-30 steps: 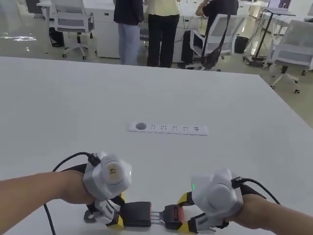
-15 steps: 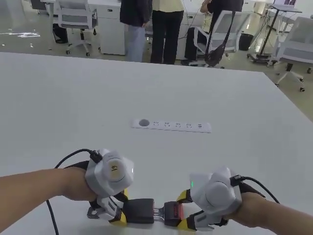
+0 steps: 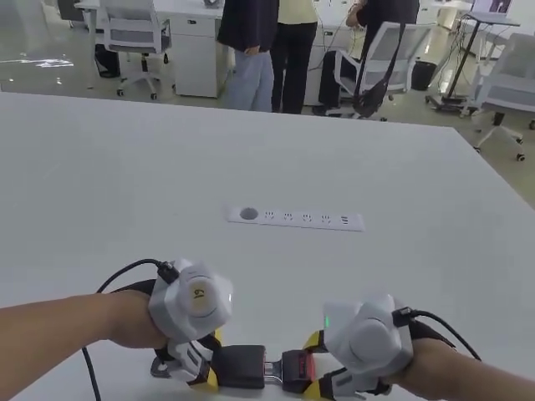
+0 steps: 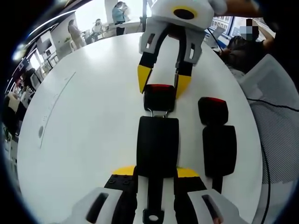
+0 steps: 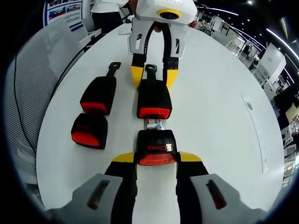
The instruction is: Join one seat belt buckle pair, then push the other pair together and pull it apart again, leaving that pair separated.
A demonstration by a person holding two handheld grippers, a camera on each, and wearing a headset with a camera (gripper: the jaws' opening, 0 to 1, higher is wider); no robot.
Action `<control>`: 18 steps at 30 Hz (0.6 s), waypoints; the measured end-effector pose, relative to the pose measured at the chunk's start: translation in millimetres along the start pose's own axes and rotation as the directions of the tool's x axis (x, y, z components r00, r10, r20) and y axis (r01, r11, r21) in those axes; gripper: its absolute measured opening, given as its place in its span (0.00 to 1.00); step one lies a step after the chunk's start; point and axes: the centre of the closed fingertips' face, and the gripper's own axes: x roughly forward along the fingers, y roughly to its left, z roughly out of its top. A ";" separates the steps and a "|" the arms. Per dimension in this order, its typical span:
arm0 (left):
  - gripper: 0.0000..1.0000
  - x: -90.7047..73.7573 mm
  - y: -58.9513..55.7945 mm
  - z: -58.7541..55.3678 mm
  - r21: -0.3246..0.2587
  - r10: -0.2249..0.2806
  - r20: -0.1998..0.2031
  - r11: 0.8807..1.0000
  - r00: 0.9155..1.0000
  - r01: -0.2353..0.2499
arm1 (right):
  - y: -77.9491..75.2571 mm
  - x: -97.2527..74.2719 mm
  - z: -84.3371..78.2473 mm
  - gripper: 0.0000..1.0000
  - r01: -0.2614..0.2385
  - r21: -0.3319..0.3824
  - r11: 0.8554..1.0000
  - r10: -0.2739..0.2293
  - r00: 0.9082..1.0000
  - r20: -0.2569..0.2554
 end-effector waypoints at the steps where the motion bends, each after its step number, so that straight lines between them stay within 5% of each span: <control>1: 0.30 -0.2 -0.7 0.5 0.001 0.000 -0.002 1.000 1.000 0.000 | -0.2 0.1 0.0 0.29 0.001 -0.003 1.000 -0.001 1.000 0.000; 18: 0.29 0.4 -1.3 2.0 0.007 0.000 -0.011 1.000 1.000 0.000 | -2.1 3.4 3.9 0.29 0.006 0.012 1.000 -0.006 1.000 -0.016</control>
